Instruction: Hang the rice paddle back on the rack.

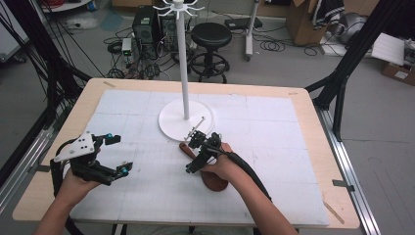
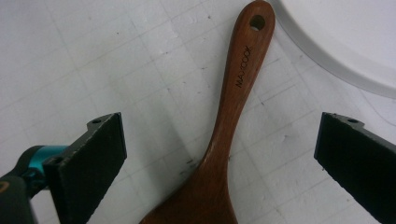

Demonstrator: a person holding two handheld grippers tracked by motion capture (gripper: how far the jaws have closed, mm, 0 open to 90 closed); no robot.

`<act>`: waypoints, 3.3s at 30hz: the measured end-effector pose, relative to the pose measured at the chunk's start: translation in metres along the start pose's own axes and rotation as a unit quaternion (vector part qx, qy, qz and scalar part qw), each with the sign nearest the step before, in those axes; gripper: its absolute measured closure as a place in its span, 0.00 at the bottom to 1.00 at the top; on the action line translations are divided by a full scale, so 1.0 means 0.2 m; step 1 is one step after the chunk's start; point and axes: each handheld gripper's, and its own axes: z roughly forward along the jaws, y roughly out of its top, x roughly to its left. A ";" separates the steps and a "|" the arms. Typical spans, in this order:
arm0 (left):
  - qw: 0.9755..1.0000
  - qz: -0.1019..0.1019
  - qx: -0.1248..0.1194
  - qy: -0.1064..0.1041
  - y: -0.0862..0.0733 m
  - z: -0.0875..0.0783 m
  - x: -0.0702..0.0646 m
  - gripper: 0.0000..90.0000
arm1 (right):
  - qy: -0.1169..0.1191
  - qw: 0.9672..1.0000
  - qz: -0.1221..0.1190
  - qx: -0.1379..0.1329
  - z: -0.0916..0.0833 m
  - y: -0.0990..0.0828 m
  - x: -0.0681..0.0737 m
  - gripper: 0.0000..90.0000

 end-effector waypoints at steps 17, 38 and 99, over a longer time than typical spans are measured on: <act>1.000 0.000 0.001 0.001 0.00 0.00 0.00 0.02 | -0.009 0.998 0.017 0.063 0.04 0.07 -0.01 0.17; 1.000 -0.001 0.001 0.001 0.00 0.00 0.00 0.02 | 0.009 0.994 0.037 0.104 0.06 0.12 0.00 0.48; 1.000 -0.001 0.002 0.006 0.00 0.00 0.00 0.02 | -0.029 0.986 0.020 0.163 0.11 0.15 0.03 0.81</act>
